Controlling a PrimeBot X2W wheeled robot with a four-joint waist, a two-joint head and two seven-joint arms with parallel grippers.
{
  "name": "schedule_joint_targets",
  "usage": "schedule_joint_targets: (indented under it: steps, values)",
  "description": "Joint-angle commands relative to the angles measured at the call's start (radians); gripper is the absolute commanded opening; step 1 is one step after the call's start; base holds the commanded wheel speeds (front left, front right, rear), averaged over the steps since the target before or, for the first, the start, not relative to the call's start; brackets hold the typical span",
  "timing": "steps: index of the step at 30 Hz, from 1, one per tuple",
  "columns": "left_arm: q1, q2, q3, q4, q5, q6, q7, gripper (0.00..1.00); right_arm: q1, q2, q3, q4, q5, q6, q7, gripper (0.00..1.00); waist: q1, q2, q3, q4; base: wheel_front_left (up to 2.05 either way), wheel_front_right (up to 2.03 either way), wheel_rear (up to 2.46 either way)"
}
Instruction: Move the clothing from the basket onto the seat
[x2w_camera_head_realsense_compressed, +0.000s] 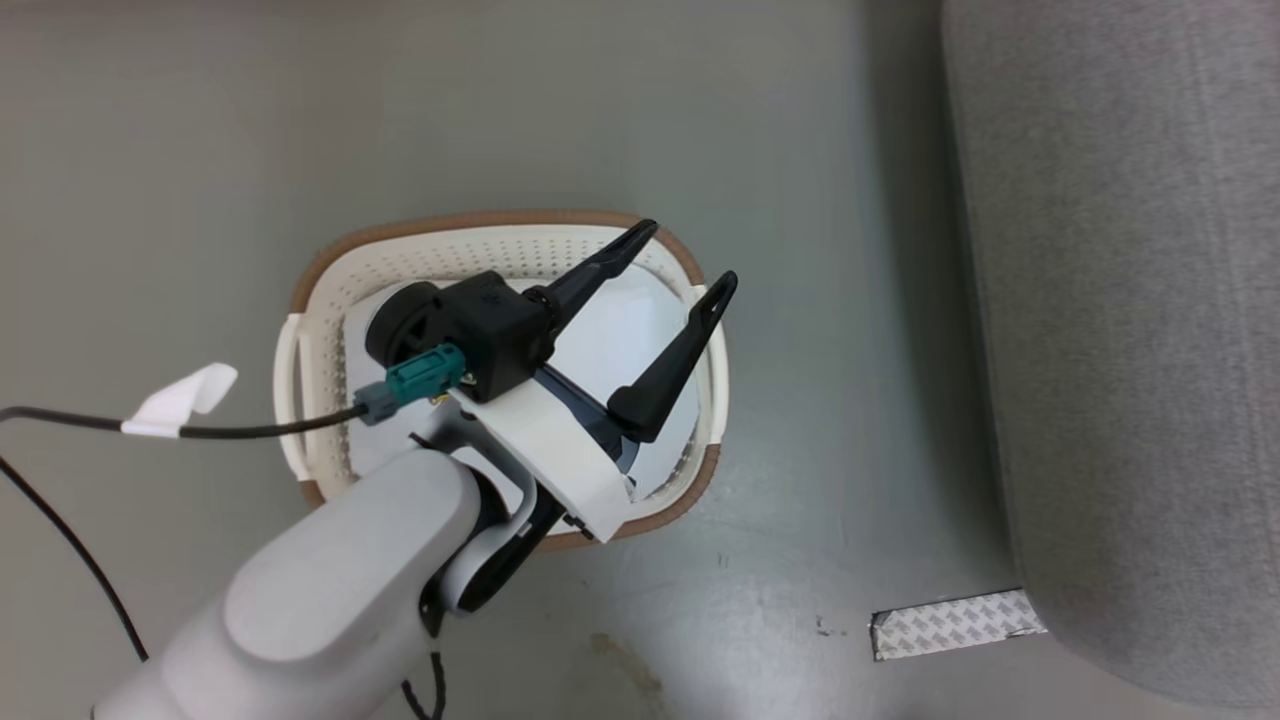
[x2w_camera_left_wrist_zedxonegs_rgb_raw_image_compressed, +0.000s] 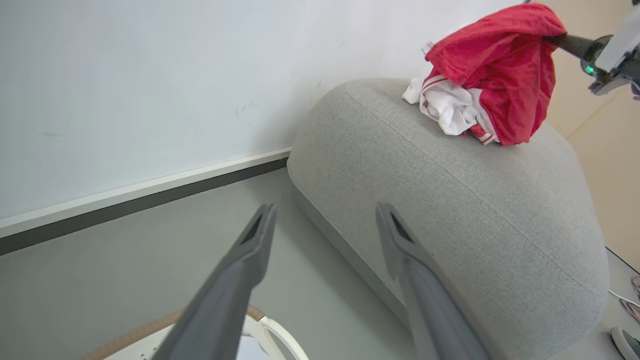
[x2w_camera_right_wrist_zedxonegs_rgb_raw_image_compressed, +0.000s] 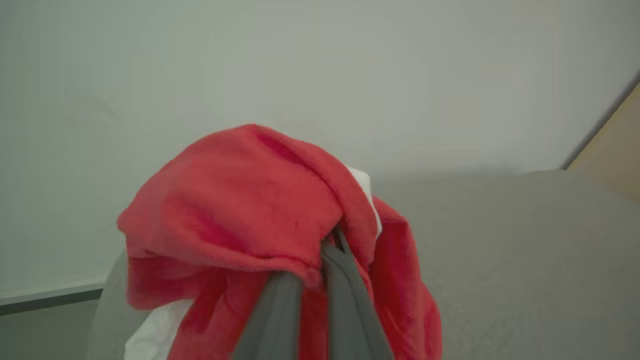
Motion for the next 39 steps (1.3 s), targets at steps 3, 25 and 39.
schedule_joint_targets:
  steps: [3, 25, 39]
  values:
    - [-0.007, 0.005, 0.005, 0.007, 0.009, 0.001, -0.011, 1.00, 0.006, -0.012, 0.044, 0.043, 0.032, -0.002, 0.085, 0.00, -0.0003, -0.0001, 0.008, 0.014, 0.00, 0.00, 0.00]
    - [0.096, -0.010, 0.027, 0.115, -0.061, -0.003, -0.089, 1.00, 0.013, -0.028, 0.257, 0.110, 0.007, -0.002, 0.324, 1.00, -0.0003, -0.0001, -0.241, -0.021, 0.00, 0.00, 0.00]
    - [0.239, -0.041, 0.061, 0.133, -0.094, -0.002, -0.129, 1.00, 0.112, 0.022, 0.233, -0.183, -0.061, -0.002, 0.259, 1.00, -0.0003, -0.0001, -0.522, 0.029, 0.00, 0.00, 0.00]
